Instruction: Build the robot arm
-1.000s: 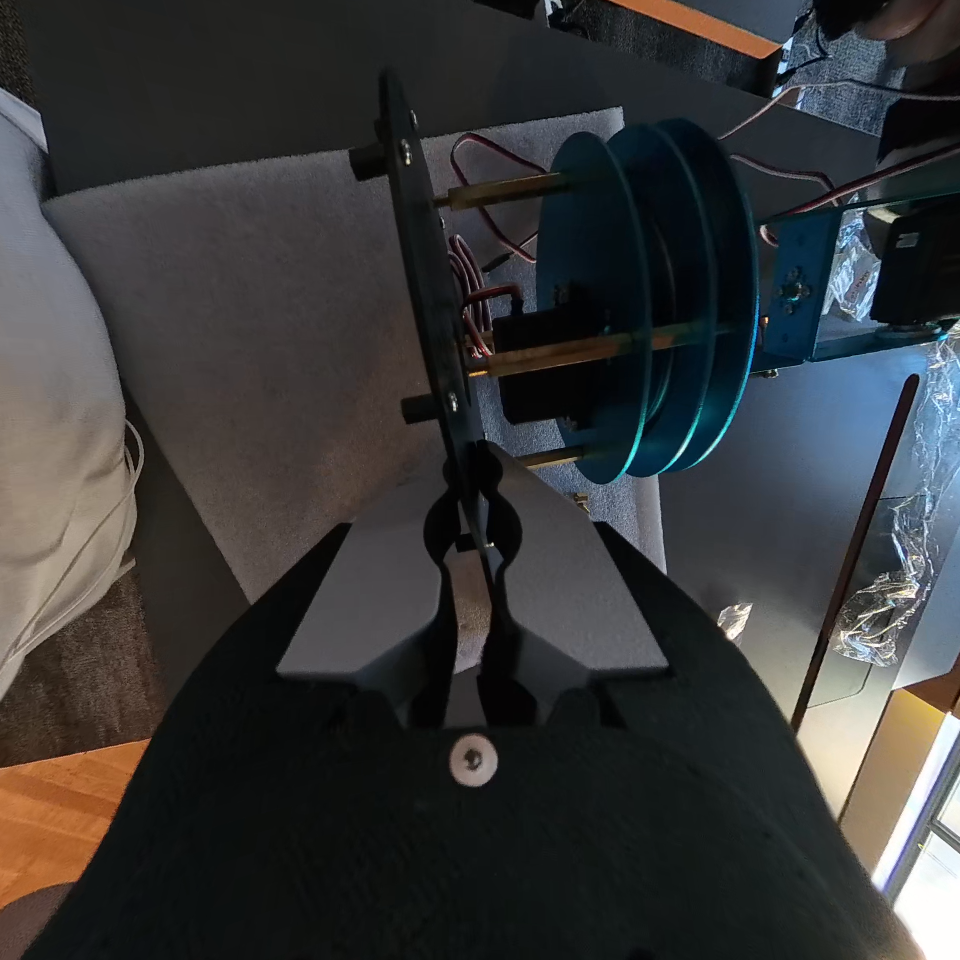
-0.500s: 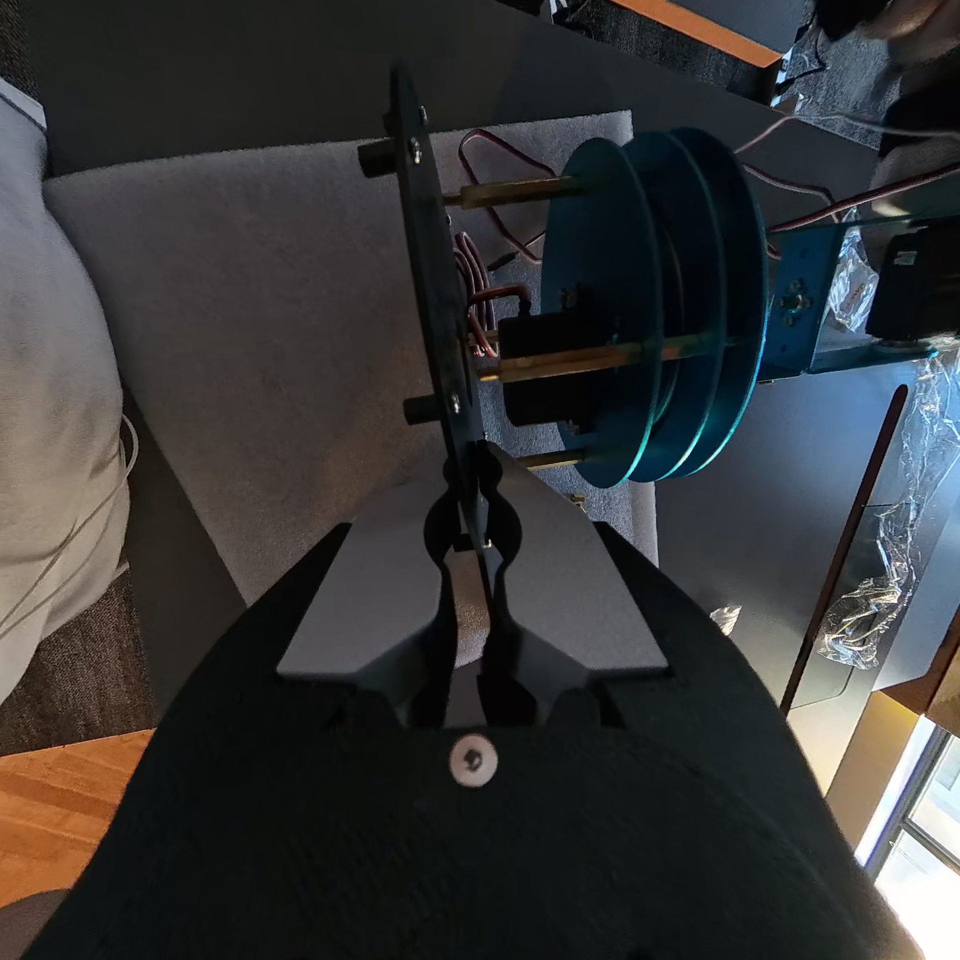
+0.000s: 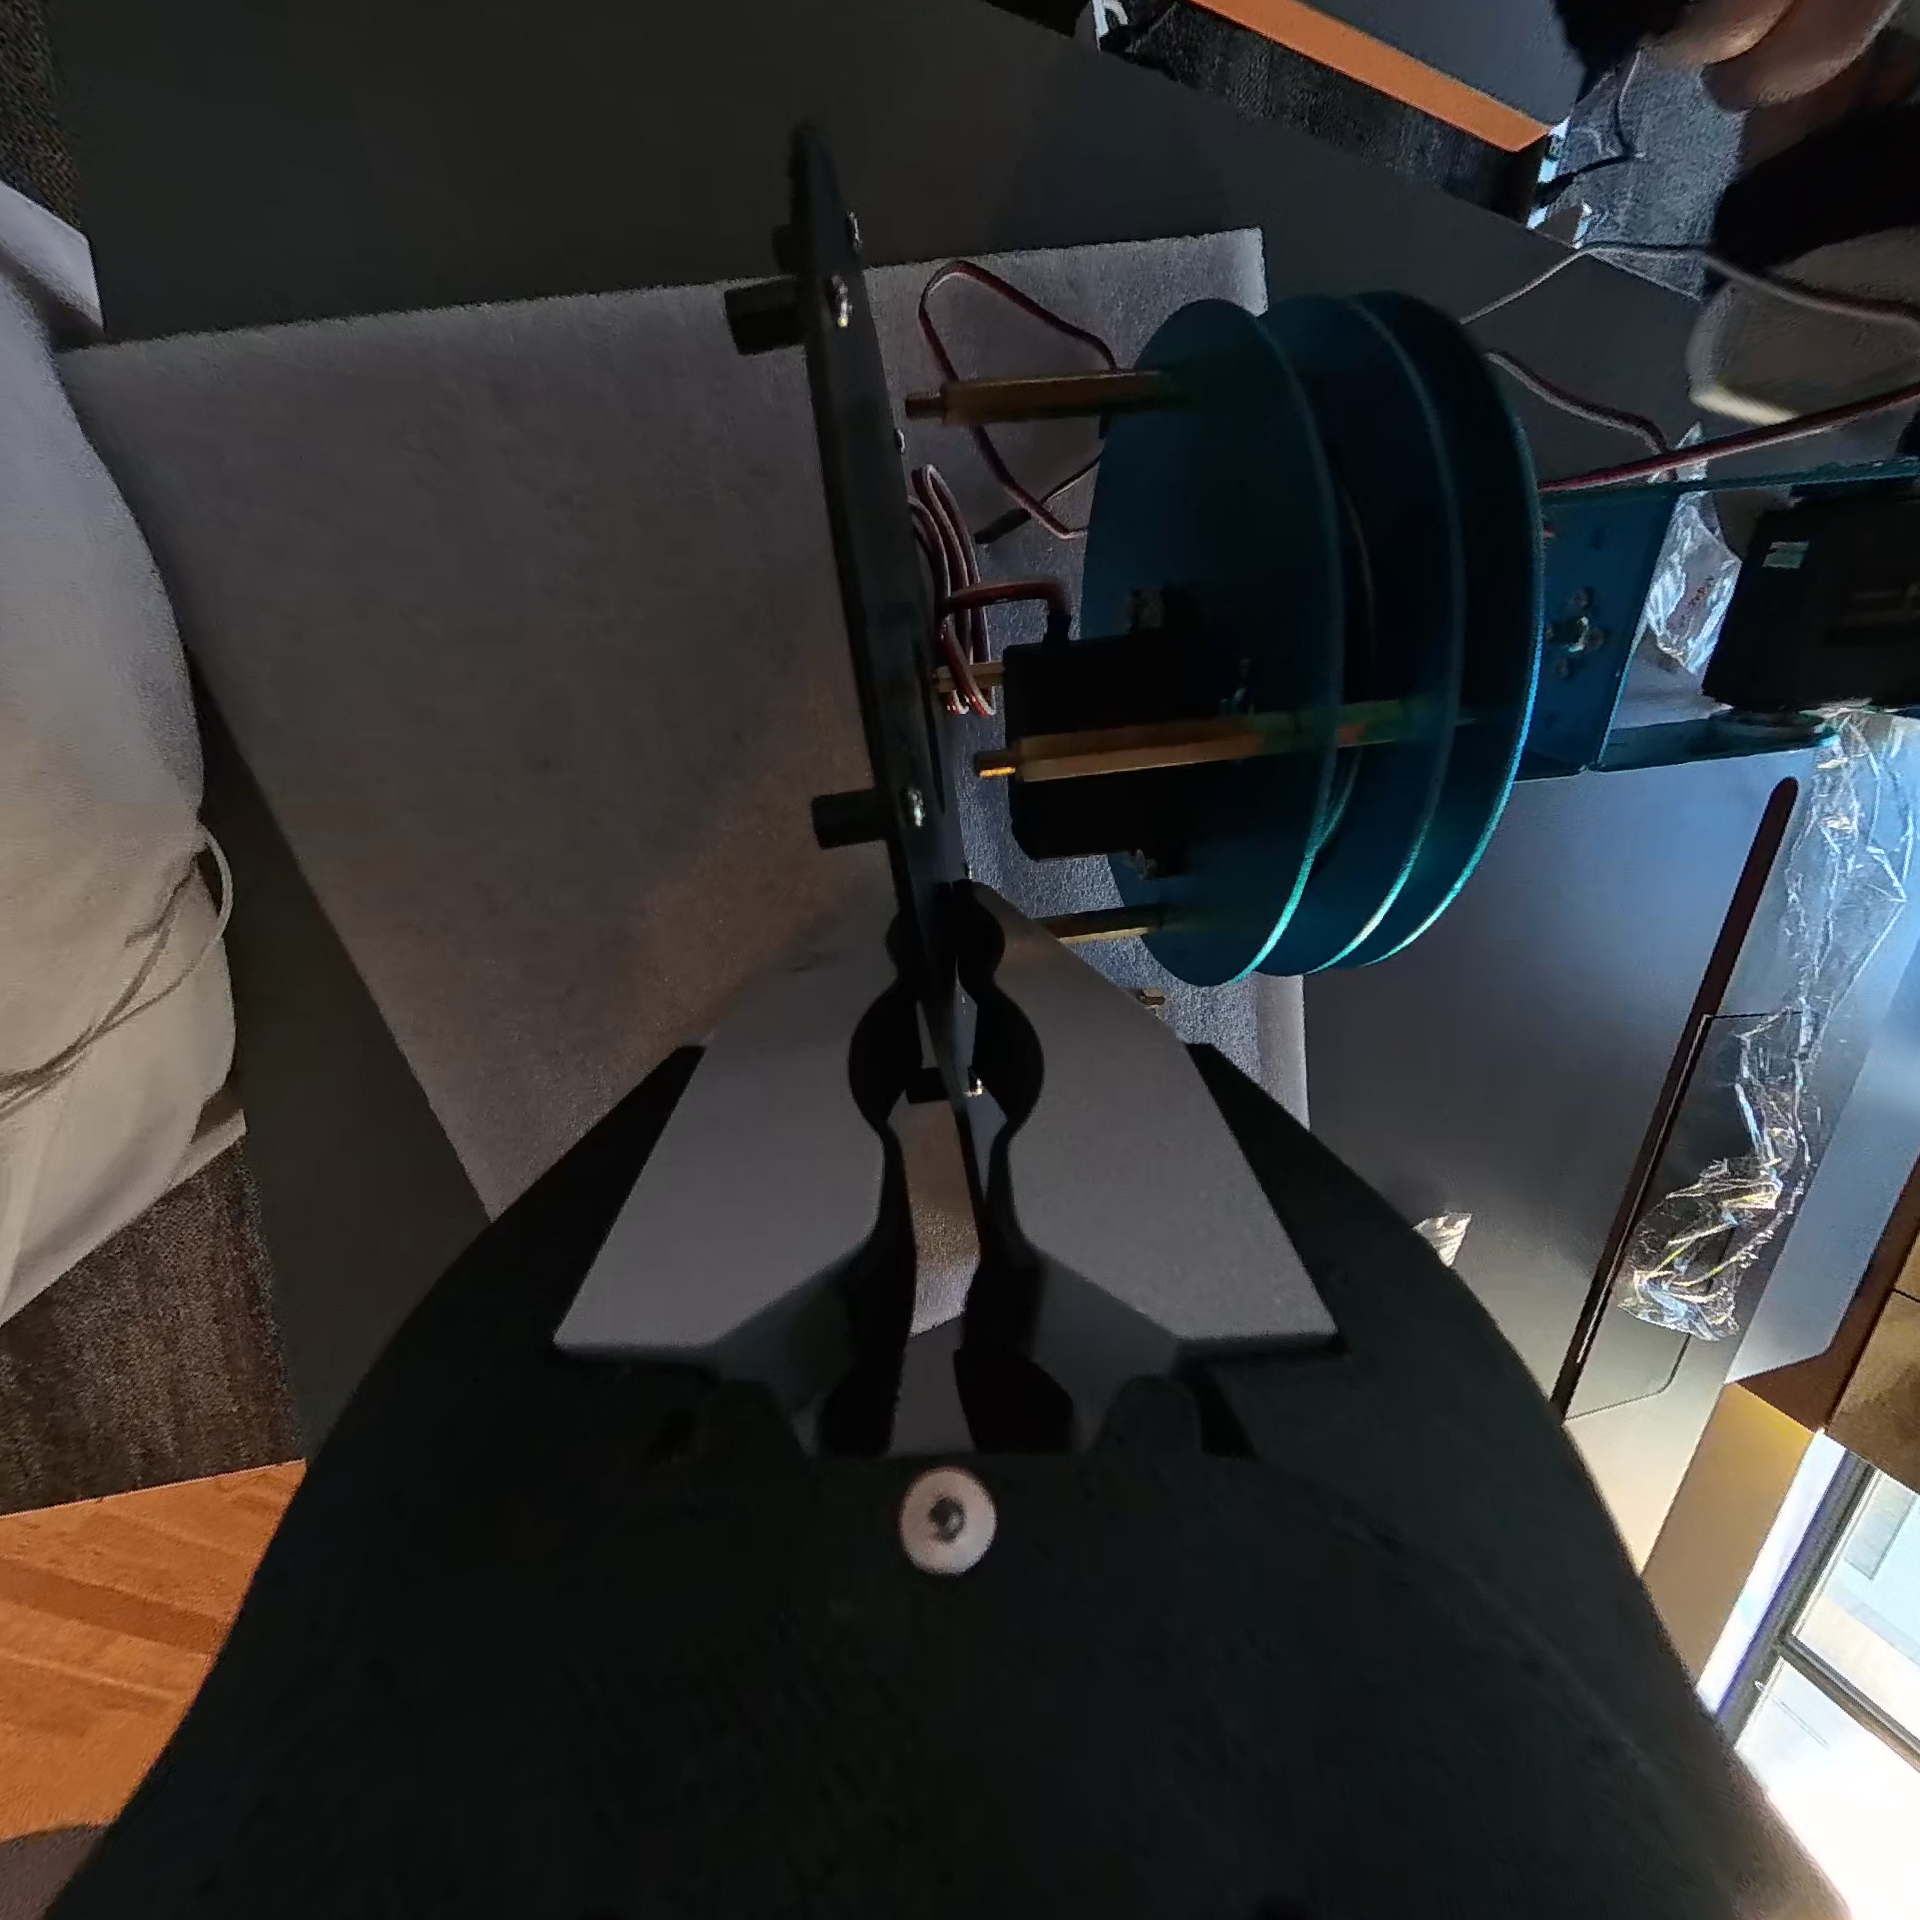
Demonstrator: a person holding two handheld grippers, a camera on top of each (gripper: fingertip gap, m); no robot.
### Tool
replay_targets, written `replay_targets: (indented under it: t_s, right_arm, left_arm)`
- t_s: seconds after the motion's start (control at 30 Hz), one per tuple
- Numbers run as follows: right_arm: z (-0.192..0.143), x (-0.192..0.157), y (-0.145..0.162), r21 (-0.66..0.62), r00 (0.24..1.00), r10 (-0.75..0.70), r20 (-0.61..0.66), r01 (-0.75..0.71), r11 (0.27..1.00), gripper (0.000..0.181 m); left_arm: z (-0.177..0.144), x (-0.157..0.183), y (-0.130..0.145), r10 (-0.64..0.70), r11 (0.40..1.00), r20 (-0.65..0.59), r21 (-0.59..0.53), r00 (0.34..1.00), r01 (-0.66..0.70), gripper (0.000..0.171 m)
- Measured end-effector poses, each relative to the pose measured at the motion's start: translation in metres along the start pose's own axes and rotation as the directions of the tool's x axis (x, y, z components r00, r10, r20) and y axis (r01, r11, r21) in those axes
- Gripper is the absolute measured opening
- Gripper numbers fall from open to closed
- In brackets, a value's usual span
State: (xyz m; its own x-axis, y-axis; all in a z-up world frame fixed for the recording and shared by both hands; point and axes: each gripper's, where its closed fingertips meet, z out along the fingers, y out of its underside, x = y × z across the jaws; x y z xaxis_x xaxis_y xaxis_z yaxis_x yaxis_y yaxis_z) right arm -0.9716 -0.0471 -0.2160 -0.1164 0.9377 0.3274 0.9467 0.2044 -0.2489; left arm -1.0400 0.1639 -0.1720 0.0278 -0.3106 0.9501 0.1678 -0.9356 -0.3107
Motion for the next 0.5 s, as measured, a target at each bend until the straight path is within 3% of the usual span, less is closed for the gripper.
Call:
replay_targets:
  t_s: [0.37,0.5]
  right_arm:
    - [0.0,-0.001,0.0,0.02,1.0,-0.018,-0.023,0.019,1.0,0.0]
    - [0.0,0.0,-0.001,0.036,1.0,-0.003,-0.018,0.004,0.999,0.0]
  left_arm:
    - [0.022,-0.001,0.051,-0.028,0.992,-0.045,-0.125,0.999,0.022,0.032]
    - [0.021,-0.001,0.053,0.01,0.994,-0.029,-0.112,1.0,-0.013,0.031]
